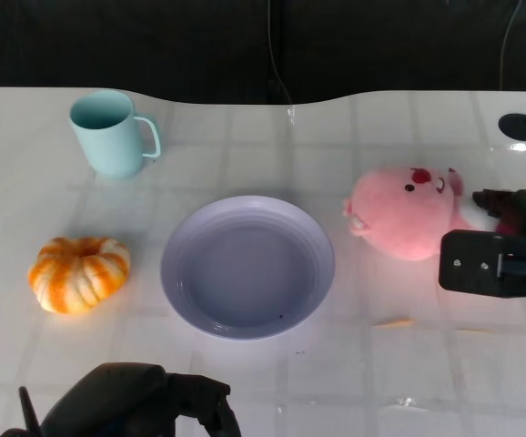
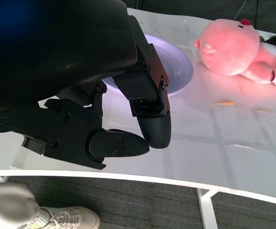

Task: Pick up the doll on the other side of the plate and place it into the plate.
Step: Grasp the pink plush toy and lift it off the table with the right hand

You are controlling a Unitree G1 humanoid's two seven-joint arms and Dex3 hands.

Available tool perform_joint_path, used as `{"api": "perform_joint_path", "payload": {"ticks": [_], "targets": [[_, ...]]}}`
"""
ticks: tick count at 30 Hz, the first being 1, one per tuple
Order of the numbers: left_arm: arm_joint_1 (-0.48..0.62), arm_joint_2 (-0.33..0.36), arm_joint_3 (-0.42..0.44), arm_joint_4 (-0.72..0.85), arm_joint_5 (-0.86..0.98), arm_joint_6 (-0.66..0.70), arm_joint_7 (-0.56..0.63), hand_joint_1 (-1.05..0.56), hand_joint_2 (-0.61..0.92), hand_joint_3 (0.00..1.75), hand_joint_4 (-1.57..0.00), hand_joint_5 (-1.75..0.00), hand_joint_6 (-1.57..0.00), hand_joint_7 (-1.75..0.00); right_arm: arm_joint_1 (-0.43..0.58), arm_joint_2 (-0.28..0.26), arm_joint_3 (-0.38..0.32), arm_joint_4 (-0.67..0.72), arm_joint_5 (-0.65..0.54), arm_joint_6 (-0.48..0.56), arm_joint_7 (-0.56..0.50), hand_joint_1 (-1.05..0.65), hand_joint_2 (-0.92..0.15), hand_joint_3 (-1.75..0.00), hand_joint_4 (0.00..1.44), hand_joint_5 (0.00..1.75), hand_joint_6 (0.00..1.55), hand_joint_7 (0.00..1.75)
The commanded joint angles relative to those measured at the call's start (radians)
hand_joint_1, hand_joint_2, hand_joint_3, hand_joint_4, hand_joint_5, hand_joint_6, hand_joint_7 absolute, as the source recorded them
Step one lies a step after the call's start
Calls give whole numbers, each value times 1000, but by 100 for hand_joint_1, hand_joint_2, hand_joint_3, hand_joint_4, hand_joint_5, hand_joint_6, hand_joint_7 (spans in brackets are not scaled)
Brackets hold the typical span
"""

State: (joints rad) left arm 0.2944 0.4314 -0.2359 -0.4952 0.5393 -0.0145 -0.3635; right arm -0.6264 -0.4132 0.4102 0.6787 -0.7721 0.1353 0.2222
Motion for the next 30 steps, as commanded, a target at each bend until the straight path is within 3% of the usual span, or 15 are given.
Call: {"api": "perform_joint_path", "payload": {"ticks": [1, 8, 15, 20, 22, 26, 28, 29, 30], "targets": [[7, 13, 3, -21, 4, 0, -8, -29, 92, 36, -70, -138, -79, -80, -28, 26, 24, 80, 8, -25, -35, -76, -92, -3, 45, 17, 35, 3], [7, 12, 4, -30, 2, 9, -13, -30, 92, 37, -71, -134, -79, -80, -73, 50, 71, 136, 5, -12, -10, -77, -92, -7, 42, 12, 32, 0], [11, 12, 0, -33, 8, 14, -12, -31, 92, 38, -70, -141, -77, -83, -148, 110, 63, 326, 67, -53, -27, -66, -92, -4, 37, 5, 36, 1], [17, 9, -3, -44, 12, 21, -12, -31, 92, 37, -71, -137, -77, -84, -177, 149, 67, 448, 82, -86, -158, -40, -92, -1, 78, 10, 69, 5], [21, 8, -3, -49, 13, 23, -12, -31, 92, 37, -71, -135, -77, -84, -181, 161, 68, 488, 88, -111, -219, -27, -92, -3, 97, 17, 92, 10], [26, 9, -2, -56, 16, 16, -6, -31, 92, 38, -73, -136, -78, -85, -187, 167, 111, 531, 56, -144, -293, -29, -92, -4, 103, 17, 111, 10], [26, 9, -2, -59, 17, 18, -9, -31, 92, 38, -73, -137, -77, -85, -187, 169, 129, 543, 46, -151, -315, -29, -92, -10, 104, 17, 108, 6], [26, 9, -2, -60, 15, 20, -11, -31, 92, 38, -72, -137, -77, -85, -186, 170, 136, 548, 44, -155, -322, -28, -92, -16, 105, 30, 110, 5], [27, 9, -1, -60, 13, 20, -11, -31, 92, 38, -72, -137, -77, -86, -187, 172, 145, 553, 39, -153, -324, -29, -92, -21, 90, 69, 111, 3]]}}
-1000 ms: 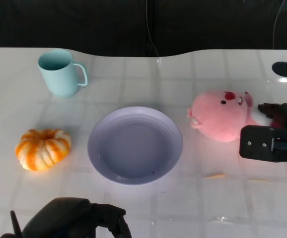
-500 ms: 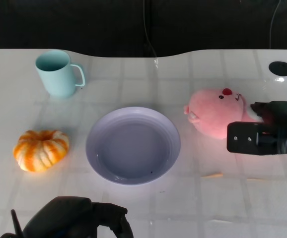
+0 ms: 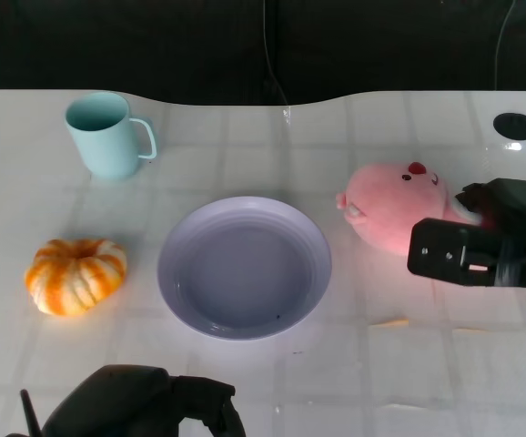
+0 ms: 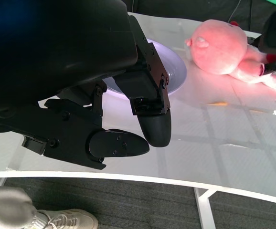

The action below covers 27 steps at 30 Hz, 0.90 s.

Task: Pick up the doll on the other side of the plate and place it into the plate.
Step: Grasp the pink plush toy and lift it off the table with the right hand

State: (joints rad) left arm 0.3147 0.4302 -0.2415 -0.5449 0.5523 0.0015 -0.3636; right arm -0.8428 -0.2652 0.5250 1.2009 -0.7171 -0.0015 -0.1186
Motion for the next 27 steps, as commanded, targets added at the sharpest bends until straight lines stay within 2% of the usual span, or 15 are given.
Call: {"api": "perform_joint_path", "payload": {"ticks": [1, 4, 5, 10, 12, 13, 14, 15, 17, 19, 20, 21, 24, 26, 27], "targets": [[6, 11, 5, -9, 0, 3, -10, -31, 92, 37, -72, -137, -77, -86, 29, 26, 37, 35, -19, -14, 14, -29, -92, -22, 83, 80, 111, 2], [3, 12, 6, -2, -2, -5, -5, -31, 92, 37, -72, -137, -77, -87, 33, 24, 43, 32, -23, -16, -37, -29, -92, -16, 78, 111, 119, 6], [2, 12, 6, 0, -2, -7, -4, -31, 92, 38, -72, -136, -76, -87, 36, 22, 41, 27, -21, -18, -61, -29, -92, -18, 75, 113, 119, 8], [-10, 16, 3, 13, -1, -5, -11, -32, 92, 39, -72, -136, -76, -88, 42, 8, -8, -20, 21, -25, -155, -30, -92, -27, 80, 101, 118, 8], [-14, 16, 4, 25, -7, -8, -10, -33, 92, 40, -71, -136, -75, -88, 51, -1, -47, -66, 59, -50, -175, -28, -92, -27, 80, 133, 122, 13], [-15, 17, 5, 33, -9, -15, -6, -33, 92, 40, -71, -136, -75, -89, 56, -5, -65, -92, 75, -54, -183, -26, -91, -30, 80, 152, 119, 34], [-17, 18, 6, 41, -10, -21, -2, -33, 92, 39, -71, -137, -74, -90, 60, -7, -78, -112, 87, -56, -189, -26, -87, -39, 81, 163, 101, 77], [-18, 19, 6, 47, -9, -27, 1, -32, 92, 39, -71, -137, -74, -90, 62, -9, -92, -134, 99, -58, -191, -25, -82, -49, 81, 167, 93, 95], [-19, 20, 9, 52, -8, -28, 0, -33, 92, 39, -71, -137, -74, -90, 66, -14, -116, -179, 118, -62, -188, -22, -65, -82, 85, 173, 84, 133], [-21, 22, 11, 60, -11, -33, 0, -33, 92, 39, -71, -137, -74, -90, 69, -17, -130, -217, 128, -66, -185, -20, -57, -97, 88, 174, 80, 154], [-21, 23, 13, 64, -12, -34, 0, -32, 92, 39, -71, -137, -74, -90, 68, -18, -134, -233, 127, -62, -180, -20, -54, -101, 88, 174, 81, 150], [-22, 24, 14, 69, -15, -40, 0, -32, 92, 39, -70, -136, -73, -90, 68, -18, -137, -248, 125, -57, -174, -20, -52, -102, 86, 175, 85, 137], [-22, 27, 17, 74, -18, -42, -3, -33, 92, 39, -70, -135, -73, -90, 65, -18, -142, -285, 121, -42, -159, -20, -48, -106, 85, 171, 90, 125], [-22, 27, 17, 75, -17, -41, -3, -33, 92, 39, -70, -134, -73, -90, 62, -18, -145, -305, 123, -33, -148, -20, -46, -108, 86, 170, 91, 123], [-22, 27, 17, 75, -17, -41, -3, -33, 92, 40, -70, -134, -73, -89, 63, -18, -147, -314, 123, -31, -145, -19, -45, -106, 85, 173, 89, 130]]}}
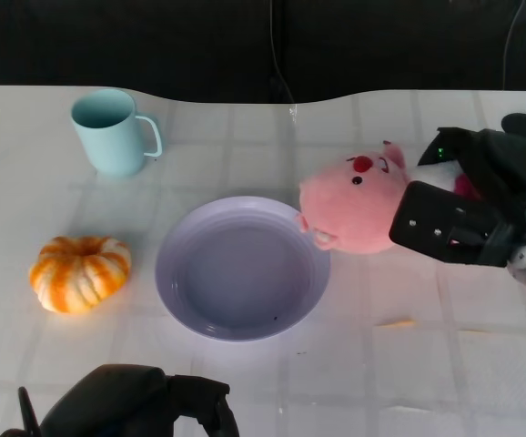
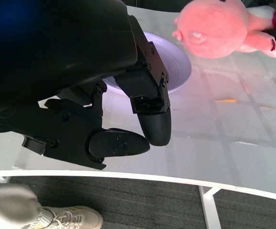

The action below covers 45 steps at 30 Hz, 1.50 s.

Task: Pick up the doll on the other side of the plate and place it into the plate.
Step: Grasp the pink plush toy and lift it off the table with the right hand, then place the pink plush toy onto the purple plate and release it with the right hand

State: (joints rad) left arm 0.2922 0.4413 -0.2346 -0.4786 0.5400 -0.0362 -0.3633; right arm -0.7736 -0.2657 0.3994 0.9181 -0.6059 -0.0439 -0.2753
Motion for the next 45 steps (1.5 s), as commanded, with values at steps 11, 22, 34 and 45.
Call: {"api": "perform_joint_path", "payload": {"ticks": [11, 22, 34, 45], "targets": [[-4, 11, 9, 27, -3, -18, 7, -31, 92, 39, -71, -131, -75, -86, -43, 0, -41, -87, 16, 20, 63, -18, -51, -106, 88, 175, 75, 165], [-18, 0, -4, 33, 9, -7, 5, -30, 92, 38, -72, -130, -76, -84, -96, 86, -35, -195, 23, 41, 120, -22, -45, -115, 91, 175, 80, 157], [-24, -18, -16, 37, 24, -9, 14, -29, 92, 38, -75, -126, -79, -79, -99, 185, 19, -236, 0, -11, 146, -21, -41, -119, 91, 175, 84, 153], [-25, -30, -21, 24, 40, 4, 5, -30, 92, 38, -73, -127, -79, -78, -50, 244, 96, -203, -16, -42, 179, -18, -43, -111, 91, 175, 83, 150]]}}
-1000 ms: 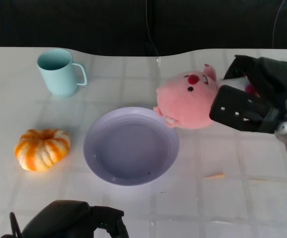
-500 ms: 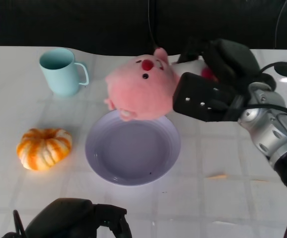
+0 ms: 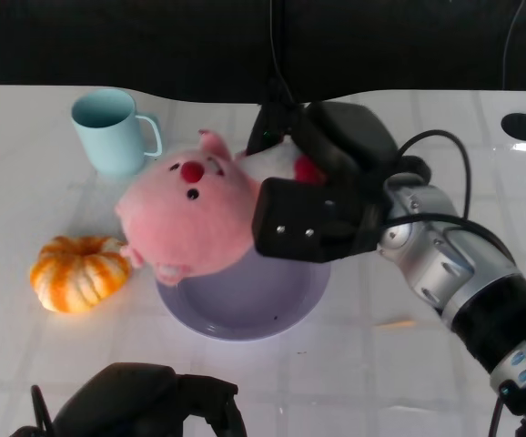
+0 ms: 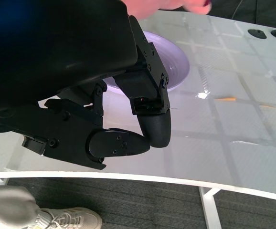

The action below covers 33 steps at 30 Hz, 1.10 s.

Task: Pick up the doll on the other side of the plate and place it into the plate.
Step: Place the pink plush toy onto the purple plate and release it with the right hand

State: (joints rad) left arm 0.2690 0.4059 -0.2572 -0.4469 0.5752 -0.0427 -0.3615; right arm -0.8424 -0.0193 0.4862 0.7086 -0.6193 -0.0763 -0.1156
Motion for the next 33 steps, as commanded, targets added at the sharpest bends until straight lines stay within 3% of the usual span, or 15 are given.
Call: {"api": "perform_joint_path", "payload": {"ticks": [1, 2, 4, 5, 6, 7, 8, 10, 16, 22, 30, 33], "targets": [[-2, 5, 2, -9, 5, 12, 2, -30, 92, 38, -73, -127, -80, -79, 24, -4, 14, 5, -1, -7, 33, -18, -48, -95, 89, 175, 82, 140], [-2, 5, 2, -9, 3, 13, 1, -30, 92, 38, -73, -127, -80, -79, 29, -7, 17, 1, 3, 5, 62, -18, -53, -83, 89, 175, 82, 131], [-2, 4, 1, -13, 3, 18, -2, -30, 92, 38, -73, -127, -79, -79, 29, -22, 29, -5, 4, 26, 144, -23, -68, -44, 81, 160, 89, 78], [-2, 5, 0, -13, 4, 18, -2, -30, 92, 38, -73, -127, -79, -79, 28, -32, 37, -10, 3, 34, 189, -30, -81, -24, 70, 121, 80, 41], [-2, 5, 0, -13, 3, 15, 1, -30, 92, 38, -73, -128, -79, -79, 25, -44, 46, -21, 2, 51, 247, -34, -86, -16, 65, 98, 77, 24], [-2, 6, 1, -12, 2, 13, 3, -30, 92, 37, -73, -128, -79, -80, 24, -56, 54, -31, 0, 64, 296, -43, -90, -15, 48, 62, 60, 10], [-1, 5, 1, -13, 1, 12, 5, -30, 92, 37, -74, -128, -79, -80, 25, -68, 59, -41, 0, 69, 336, -48, -91, -16, 42, 42, 51, 5], [0, 5, 2, -16, 1, 17, 2, -30, 92, 38, -74, -130, -79, -80, 31, -90, 61, -66, 5, 68, 397, -58, -92, -17, 31, 21, 36, 1], [0, 11, 4, -13, -3, 9, 4, -31, 92, 38, -73, -130, -78, -82, 47, -158, 66, -147, 14, 71, 558, -75, -92, -18, 24, 11, 19, 0], [0, 8, 1, -22, -1, 25, -5, -32, 92, 40, -73, -130, -77, -82, 91, -216, 39, -265, 33, 74, 638, -80, -92, -14, 20, 9, 14, 0], [0, 10, -6, -33, 1, 42, -10, -33, 92, 41, -72, -130, -76, -85, 214, -323, -30, -522, 57, 47, 650, -84, -92, -12, 25, 10, 13, 0], [-1, 9, -7, -30, -1, 41, -6, -32, 92, 40, -72, -130, -76, -85, 281, -355, -77, -604, 76, 1, 605, -85, -92, -12, 29, 12, 16, 1]]}}
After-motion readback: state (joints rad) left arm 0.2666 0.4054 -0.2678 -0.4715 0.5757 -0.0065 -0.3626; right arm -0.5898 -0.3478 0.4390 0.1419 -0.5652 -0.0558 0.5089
